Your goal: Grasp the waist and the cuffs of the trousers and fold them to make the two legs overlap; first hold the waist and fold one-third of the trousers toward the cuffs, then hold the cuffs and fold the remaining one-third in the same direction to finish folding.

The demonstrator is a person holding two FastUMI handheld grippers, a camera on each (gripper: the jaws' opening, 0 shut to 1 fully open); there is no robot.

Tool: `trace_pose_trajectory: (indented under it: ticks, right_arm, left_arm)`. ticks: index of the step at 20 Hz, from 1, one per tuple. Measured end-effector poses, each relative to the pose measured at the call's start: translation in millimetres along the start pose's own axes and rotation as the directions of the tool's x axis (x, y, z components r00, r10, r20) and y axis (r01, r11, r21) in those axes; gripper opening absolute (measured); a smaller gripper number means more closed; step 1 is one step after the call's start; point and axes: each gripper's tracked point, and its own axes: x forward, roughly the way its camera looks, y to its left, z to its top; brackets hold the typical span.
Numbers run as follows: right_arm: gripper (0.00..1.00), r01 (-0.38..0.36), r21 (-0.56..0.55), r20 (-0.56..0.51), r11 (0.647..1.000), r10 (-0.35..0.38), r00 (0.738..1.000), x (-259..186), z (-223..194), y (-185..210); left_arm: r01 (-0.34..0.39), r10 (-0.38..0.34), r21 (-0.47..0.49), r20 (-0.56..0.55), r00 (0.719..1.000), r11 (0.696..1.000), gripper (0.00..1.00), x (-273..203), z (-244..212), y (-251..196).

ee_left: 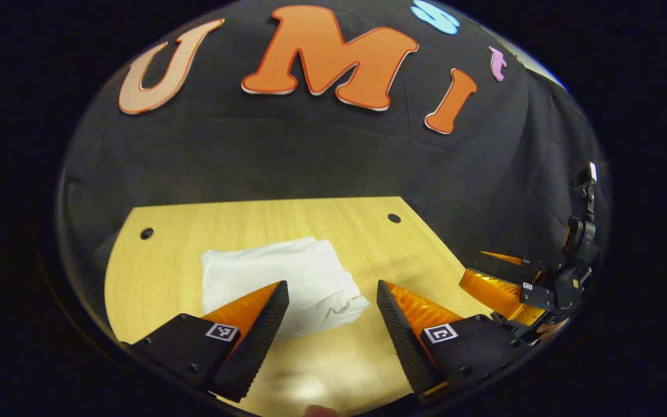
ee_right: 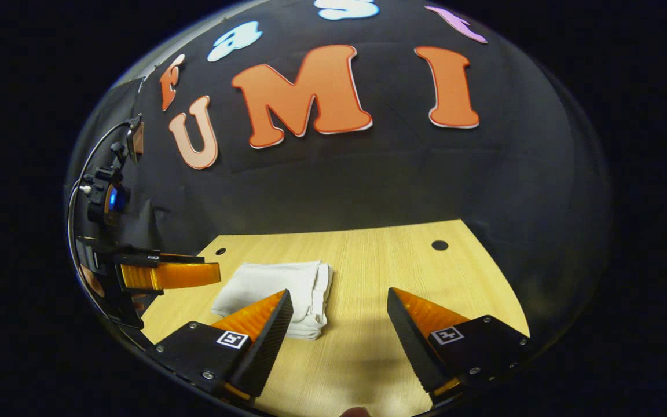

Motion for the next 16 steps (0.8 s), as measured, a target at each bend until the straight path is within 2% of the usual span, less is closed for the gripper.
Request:
trace_pose_trajectory:
  ticks: [2,5,9,13,16]
  right_arm:
    - [0.99,0.007,-0.052,0.056,0.999,-0.004,0.998,-5.5,16.3,21.5]
    - [0.98,0.034,-0.143,0.132,0.989,-0.015,0.991,-15.7,32.3,44.1]
    - [0.99,0.022,-0.145,0.186,0.989,0.005,0.982,-27.1,43.9,74.2]
    - [0.98,0.012,-0.151,0.270,0.988,0.029,0.962,-42.8,60.9,92.4]
    - [0.98,0.022,-0.163,0.304,0.986,0.029,0.952,-44.9,67.0,105.6]
  left_arm:
    - [-0.074,0.069,0.058,0.086,0.994,0.996,1.00,-28.1,16.1,19.2]
    - [-0.155,0.127,0.093,0.259,0.958,0.984,1.00,-55.2,42.8,20.7]
    - [-0.211,0.160,0.075,0.427,0.890,0.975,1.00,-82.5,56.9,14.0]
    - [-0.225,0.185,0.024,0.490,0.852,0.974,0.99,-87.1,56.3,19.1]
    - [-0.250,0.204,0.005,0.564,0.801,0.968,1.00,-103.0,59.3,20.0]
